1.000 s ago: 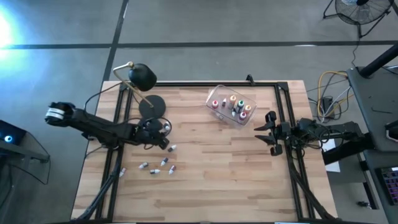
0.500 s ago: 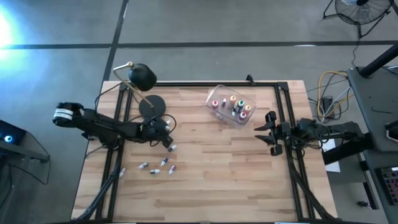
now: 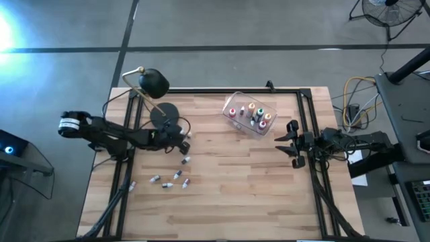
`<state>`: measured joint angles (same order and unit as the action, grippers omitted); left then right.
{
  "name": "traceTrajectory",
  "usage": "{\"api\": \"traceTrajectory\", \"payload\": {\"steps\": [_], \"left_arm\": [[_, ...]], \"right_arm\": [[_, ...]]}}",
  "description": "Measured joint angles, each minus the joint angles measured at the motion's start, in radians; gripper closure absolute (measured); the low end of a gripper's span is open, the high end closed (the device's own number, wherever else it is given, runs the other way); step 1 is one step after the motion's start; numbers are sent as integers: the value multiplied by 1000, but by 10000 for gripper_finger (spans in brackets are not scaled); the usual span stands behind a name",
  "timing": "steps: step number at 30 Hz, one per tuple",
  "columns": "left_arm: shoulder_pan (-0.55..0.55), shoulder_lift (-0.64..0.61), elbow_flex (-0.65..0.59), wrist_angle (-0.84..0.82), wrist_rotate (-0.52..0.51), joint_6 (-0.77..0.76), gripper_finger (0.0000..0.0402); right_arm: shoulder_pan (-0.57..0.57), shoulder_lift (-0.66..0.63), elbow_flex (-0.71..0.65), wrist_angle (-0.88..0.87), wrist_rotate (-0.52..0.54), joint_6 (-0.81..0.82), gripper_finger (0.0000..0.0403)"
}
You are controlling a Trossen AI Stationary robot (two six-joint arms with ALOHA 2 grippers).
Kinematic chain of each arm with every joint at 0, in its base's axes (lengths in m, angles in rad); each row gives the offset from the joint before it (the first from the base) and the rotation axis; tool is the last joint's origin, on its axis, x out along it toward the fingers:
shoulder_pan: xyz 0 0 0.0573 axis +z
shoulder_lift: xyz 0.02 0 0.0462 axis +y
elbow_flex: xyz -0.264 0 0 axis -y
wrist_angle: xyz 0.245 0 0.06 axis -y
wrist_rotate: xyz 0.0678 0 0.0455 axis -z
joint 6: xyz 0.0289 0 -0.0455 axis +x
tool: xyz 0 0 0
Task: Pick & Place food coloring
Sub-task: Put the small purple food coloring bottle into the transparent bin
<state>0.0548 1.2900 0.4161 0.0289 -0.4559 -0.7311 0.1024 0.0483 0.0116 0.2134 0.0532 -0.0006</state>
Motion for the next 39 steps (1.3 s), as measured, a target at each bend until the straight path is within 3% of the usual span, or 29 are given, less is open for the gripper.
{"api": "traceTrajectory", "payload": {"steps": [7, 11, 16, 21, 25, 31, 39], "left_arm": [[20, -11, 79, -37, 17, 109, 401], [35, -11, 131, -137, 55, 2, 390], [47, -13, 207, -268, 120, -76, 332], [71, -5, 314, -471, 124, -91, 266], [110, 29, 372, -557, 125, -109, 235], [161, 139, 432, -560, 279, -116, 227], [160, 276, 527, -657, 290, -60, 227]], "right_arm": [[0, 1, 0, 0, 0, 0, 280], [0, 0, 0, 0, 0, 0, 280], [0, 1, 0, 0, 0, 0, 280], [0, 0, 0, 0, 0, 0, 280], [0, 0, 0, 0, 0, 0, 280], [0, 0, 0, 0, 0, 0, 280], [0, 0, 0, 0, 0, 0, 280]]}}
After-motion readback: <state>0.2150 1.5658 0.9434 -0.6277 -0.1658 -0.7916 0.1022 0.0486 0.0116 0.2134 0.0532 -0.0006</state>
